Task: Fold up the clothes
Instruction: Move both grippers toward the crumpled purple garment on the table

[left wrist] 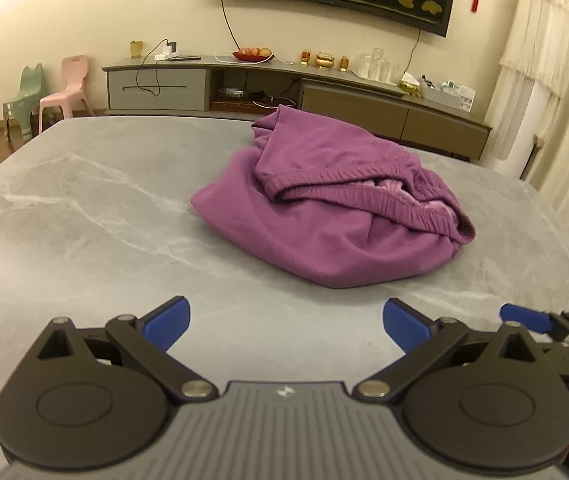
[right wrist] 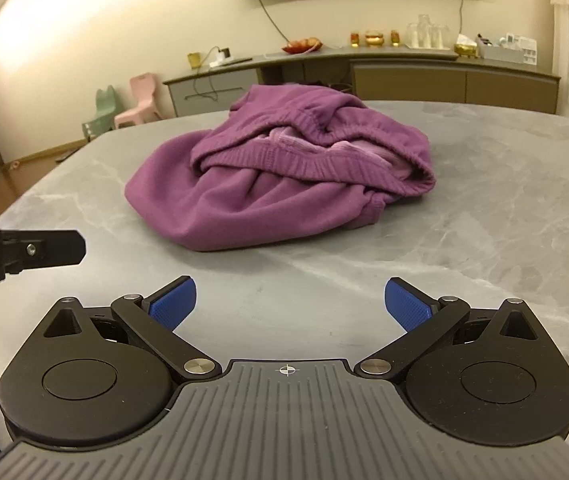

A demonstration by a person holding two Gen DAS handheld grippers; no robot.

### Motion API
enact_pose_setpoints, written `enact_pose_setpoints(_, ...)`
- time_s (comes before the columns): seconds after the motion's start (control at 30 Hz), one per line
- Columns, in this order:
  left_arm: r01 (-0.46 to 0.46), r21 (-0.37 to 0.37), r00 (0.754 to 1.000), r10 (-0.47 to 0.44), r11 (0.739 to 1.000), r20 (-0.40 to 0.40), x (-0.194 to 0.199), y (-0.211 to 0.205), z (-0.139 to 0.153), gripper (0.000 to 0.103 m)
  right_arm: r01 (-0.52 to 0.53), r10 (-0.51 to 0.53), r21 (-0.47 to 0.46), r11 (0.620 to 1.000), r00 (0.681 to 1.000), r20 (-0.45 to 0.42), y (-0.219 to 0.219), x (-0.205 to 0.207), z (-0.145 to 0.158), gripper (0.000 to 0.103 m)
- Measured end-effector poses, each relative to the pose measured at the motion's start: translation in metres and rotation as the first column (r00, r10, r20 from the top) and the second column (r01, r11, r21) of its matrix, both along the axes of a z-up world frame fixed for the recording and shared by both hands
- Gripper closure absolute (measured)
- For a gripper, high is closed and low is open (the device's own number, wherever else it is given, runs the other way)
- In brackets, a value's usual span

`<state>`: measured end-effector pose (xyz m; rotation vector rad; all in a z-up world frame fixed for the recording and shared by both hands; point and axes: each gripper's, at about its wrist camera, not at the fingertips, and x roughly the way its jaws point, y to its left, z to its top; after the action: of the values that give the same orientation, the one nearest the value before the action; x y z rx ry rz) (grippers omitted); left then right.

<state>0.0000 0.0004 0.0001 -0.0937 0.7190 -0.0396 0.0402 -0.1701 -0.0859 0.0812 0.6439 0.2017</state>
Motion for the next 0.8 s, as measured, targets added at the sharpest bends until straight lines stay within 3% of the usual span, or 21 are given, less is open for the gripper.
enact_pose_setpoints(0.13, -0.009, -0.051, 1.0, 0.008, 0.999, -0.011, -0.004, 0.007, 0.0, 0.0, 0.001, -0.001, -0.003, 1.0, 1.0, 0.007, -0.002, -0.001, 0.001, 0.005)
enact_pose_setpoints(0.37, 0.018, 0.022, 0.997, -0.016, 1.0, -0.078, 0.002, -0.007, -0.003, 0.0, 0.002, -0.001, -0.014, 1.0, 1.0, 0.018, -0.003, -0.003, 0.004, 0.006)
enact_pose_setpoints(0.47, 0.019, 0.002, 0.995, -0.019, 1.0, -0.096, 0.002, -0.008, -0.004, 0.0, -0.004, 0.005, -0.042, 0.999, 1.0, 0.014, 0.003, -0.004, 0.006, 0.006)
enact_pose_setpoints(0.6, 0.02, 0.041, 0.996, -0.016, 0.999, -0.091, 0.002, -0.012, -0.006, 0.001, -0.006, 0.008, -0.059, 0.998, 1.0, 0.028, 0.006, -0.006, 0.007, 0.007)
enact_pose_setpoints(0.7, 0.038, 0.032, 0.994, -0.034, 0.999, -0.103, 0.003, -0.012, -0.009, 0.002, 0.018, -0.014, -0.081, 0.997, 0.998, 0.058, 0.006, -0.008, 0.008, 0.007)
enact_pose_setpoints(0.8, 0.053, 0.017, 0.992, -0.051, 0.998, -0.119, 0.005, -0.012, -0.013, 0.008, 0.048, -0.042, -0.089, 0.995, 0.997, 0.069, 0.004, -0.009, 0.01, 0.008)
